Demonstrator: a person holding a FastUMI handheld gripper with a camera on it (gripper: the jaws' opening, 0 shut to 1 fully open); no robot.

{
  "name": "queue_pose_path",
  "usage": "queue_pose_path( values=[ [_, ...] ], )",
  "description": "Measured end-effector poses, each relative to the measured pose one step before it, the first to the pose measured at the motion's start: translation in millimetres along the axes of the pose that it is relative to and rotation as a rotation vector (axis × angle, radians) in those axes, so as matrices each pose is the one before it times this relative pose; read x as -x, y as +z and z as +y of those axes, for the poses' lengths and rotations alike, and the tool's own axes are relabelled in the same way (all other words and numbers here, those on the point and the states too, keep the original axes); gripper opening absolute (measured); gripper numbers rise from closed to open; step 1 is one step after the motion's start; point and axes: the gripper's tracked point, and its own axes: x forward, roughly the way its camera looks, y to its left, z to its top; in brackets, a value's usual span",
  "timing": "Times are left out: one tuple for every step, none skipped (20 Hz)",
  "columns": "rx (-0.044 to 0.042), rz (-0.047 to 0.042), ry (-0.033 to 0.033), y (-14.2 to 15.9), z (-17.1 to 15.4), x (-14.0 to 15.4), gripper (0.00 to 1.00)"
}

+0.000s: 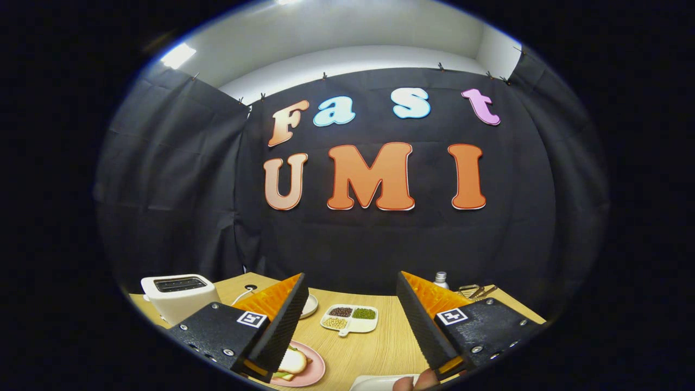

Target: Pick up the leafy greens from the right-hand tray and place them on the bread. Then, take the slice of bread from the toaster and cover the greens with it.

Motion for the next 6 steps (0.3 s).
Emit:
queue_pose_path(
  values=[
    [-0.00245,-0.00528,0.00650,-1.29,3.69,2.44,0.98],
    [0.00592,-0.00259,0.00156,-1.74,1.29,1.01,0.98],
    [0.01565,-0.00691,-0.00588,0.33,0.19,1.23,0.98],
    [0.02184,-0.01206,-0.01316,2.48,-1.23,0.38,0.98],
    [0.01948,-0.01394,-0.01296,2.96,-0.67,0.14,0.98],
    [0.01349,-0.01351,-0.00490,2.67,1.43,0.89,0.98]
  ],
)
